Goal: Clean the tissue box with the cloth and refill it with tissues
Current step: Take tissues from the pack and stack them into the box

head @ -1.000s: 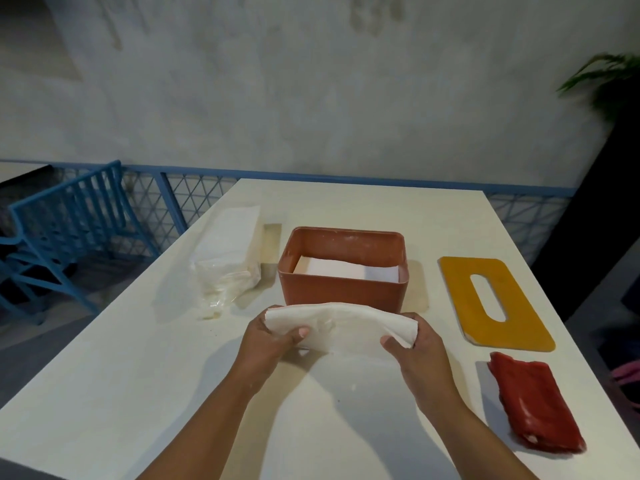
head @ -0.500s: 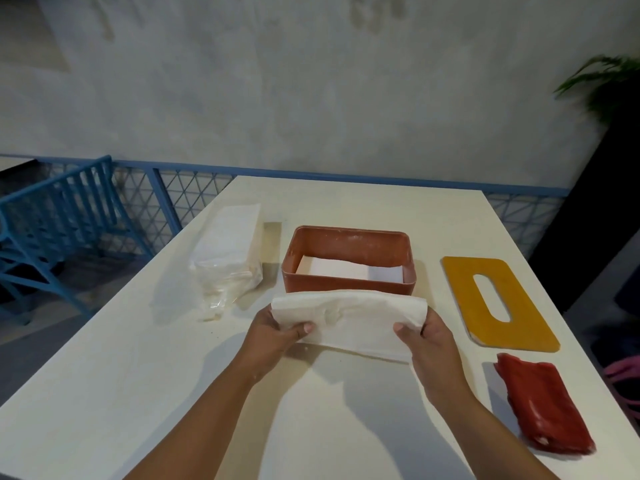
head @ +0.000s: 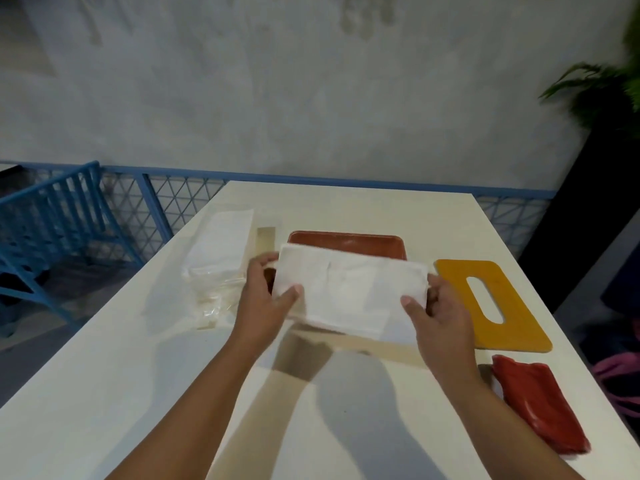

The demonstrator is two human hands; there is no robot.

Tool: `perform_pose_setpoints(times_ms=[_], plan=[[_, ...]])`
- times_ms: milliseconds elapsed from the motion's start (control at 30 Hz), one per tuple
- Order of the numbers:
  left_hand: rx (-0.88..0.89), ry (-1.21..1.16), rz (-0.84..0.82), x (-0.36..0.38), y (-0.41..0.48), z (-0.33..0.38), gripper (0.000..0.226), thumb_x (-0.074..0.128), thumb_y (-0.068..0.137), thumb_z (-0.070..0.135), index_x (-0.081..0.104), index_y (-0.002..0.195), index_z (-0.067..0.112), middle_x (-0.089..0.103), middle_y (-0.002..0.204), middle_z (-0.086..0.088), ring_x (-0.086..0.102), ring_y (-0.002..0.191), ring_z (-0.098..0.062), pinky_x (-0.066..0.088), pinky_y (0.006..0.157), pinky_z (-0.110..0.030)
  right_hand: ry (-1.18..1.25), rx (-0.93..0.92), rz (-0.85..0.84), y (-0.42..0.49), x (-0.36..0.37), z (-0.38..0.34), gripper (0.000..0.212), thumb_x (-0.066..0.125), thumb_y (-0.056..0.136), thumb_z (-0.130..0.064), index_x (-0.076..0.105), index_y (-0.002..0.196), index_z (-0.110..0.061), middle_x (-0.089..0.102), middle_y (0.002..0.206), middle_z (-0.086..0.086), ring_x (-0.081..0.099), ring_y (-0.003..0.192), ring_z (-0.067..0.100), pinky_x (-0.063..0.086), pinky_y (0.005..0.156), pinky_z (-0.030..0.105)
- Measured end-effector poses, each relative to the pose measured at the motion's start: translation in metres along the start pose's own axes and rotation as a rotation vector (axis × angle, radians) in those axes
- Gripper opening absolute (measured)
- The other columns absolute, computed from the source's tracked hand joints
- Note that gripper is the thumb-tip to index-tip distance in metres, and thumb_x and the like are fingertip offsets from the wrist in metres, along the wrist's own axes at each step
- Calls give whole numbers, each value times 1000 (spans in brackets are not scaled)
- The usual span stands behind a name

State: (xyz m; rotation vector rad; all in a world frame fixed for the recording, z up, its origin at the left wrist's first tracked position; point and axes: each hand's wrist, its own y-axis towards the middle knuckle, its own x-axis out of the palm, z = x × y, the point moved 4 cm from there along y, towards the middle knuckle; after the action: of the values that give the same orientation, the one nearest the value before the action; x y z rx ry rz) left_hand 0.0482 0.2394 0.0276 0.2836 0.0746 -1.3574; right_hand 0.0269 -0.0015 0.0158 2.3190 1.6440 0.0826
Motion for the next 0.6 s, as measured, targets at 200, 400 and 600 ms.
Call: perform_pose_setpoints(times_ms=[200,400,600], plan=[[146,493,50,13,56,50,50,65,85,12,36,124,25,58,114,-4,57,96,-23,46,76,-28,-244,-17,47,61,13,-35,37,63,87,-4,37,106,-21,53,74,-1,54,64,9,42,51,12],[166,1060,-170,41,90,37,47,62,86,10,38,125,23,61,106,-8,56,78,-17,51,71,-27,-794,2,-153,96,42,-23,20,53,90,0,57,101,-16,58,88,6,54,68,16,43,51,19],[242,1263,-352,56,99,15,46,46,85,-1,42,126,18,59,111,-10,53,74,-25,40,61,-31,-1258,-69,-413,100,63,-12,32,48,91,-3,59,117,-17,62,114,4,61,100,22,43,89,29]])
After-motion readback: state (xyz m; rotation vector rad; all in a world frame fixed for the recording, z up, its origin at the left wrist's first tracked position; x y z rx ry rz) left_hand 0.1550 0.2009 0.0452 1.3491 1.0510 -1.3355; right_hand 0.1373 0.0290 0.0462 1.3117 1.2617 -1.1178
